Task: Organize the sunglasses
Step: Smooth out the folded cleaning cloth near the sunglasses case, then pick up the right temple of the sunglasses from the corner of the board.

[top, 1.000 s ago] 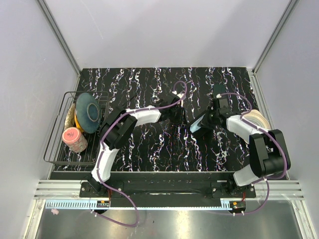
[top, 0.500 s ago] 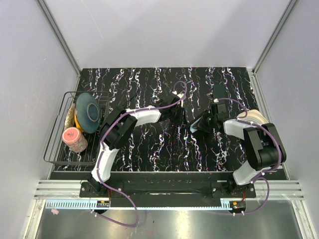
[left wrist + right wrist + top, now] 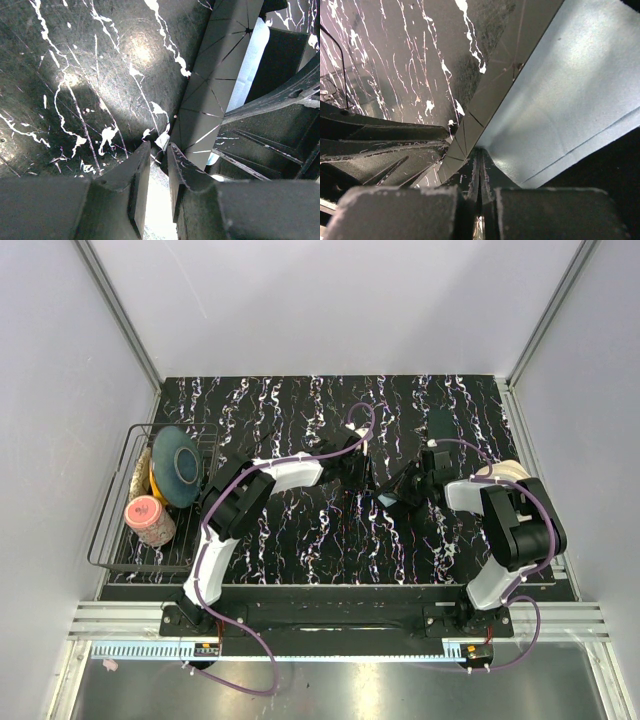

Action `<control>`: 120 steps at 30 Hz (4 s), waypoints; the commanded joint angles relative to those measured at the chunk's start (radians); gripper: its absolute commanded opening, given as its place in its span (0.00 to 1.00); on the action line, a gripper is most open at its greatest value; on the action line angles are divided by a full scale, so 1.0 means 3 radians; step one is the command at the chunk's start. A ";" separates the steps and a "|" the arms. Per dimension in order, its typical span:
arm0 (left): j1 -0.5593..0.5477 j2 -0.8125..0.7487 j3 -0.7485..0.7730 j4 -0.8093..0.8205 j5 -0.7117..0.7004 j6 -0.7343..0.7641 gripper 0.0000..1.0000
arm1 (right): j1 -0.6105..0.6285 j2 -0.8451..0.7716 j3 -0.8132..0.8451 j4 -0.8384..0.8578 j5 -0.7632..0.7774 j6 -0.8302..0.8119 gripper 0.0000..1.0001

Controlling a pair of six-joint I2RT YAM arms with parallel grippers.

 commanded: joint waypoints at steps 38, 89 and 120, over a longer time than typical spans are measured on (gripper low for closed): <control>-0.0033 0.0069 -0.0009 -0.0181 0.0106 0.0014 0.25 | 0.0012 0.0025 0.0260 -0.0159 -0.0005 -0.0038 0.00; 0.0309 -0.1188 -0.0448 -0.0325 -0.0963 0.0239 0.63 | -0.0008 -0.0272 0.1559 -0.1442 0.1525 -0.0596 0.19; 0.0719 -0.4462 -0.1890 -0.1347 -0.2349 -0.0022 0.97 | 0.1689 0.2156 0.3880 -0.1852 0.1484 0.0891 0.58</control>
